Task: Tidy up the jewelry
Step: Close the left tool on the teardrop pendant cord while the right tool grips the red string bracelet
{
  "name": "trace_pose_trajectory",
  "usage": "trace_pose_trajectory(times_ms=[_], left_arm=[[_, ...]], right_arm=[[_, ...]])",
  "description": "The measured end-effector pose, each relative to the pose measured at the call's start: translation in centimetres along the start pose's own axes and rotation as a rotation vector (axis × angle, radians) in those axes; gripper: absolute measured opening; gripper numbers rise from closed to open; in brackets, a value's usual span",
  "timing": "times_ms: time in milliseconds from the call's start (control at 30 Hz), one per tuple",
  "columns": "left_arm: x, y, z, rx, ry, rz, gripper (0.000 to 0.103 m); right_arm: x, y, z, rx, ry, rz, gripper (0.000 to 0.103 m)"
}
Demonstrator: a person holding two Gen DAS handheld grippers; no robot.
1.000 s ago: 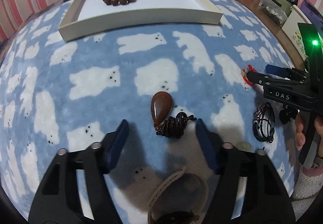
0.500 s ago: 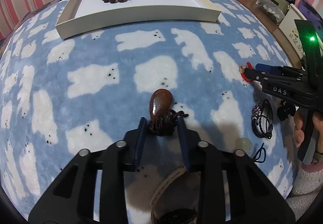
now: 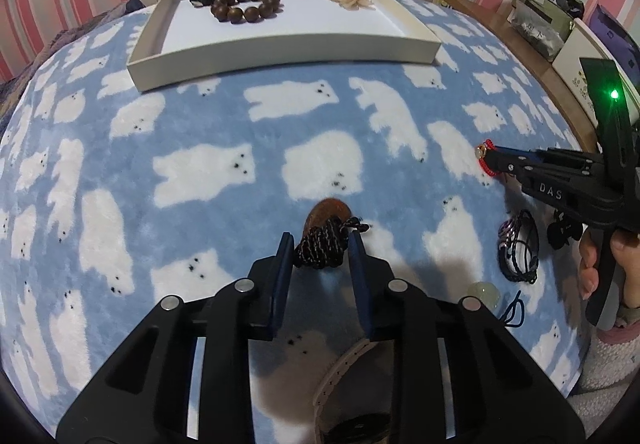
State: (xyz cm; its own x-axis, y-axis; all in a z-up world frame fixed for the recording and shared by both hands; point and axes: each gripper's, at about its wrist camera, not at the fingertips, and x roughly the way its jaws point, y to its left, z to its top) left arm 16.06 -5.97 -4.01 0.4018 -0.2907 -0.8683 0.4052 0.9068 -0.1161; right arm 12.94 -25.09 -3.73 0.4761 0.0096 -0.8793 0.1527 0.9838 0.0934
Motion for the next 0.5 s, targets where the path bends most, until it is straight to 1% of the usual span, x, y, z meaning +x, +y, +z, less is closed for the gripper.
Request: trace_pose_trajectory(times_ms=[200,400,500], left_arm=[[-0.6,0.7,1.1,-0.007,-0.025,-0.011,0.024],[-2.0,0.9,2.7,0.006,-0.074,-0.001,0.023],[-2.8,1.0,4.1,0.022,-0.103,0.022,0.023]], right_arm=[[-1.2,-0.2,0.8,0.023,-0.057,0.006,0.005],[-2.5,-0.3,2.6,0.036,-0.113,0.008,0.005],[-3.5,-0.2,4.0,0.035,-0.148,0.014,0.005]])
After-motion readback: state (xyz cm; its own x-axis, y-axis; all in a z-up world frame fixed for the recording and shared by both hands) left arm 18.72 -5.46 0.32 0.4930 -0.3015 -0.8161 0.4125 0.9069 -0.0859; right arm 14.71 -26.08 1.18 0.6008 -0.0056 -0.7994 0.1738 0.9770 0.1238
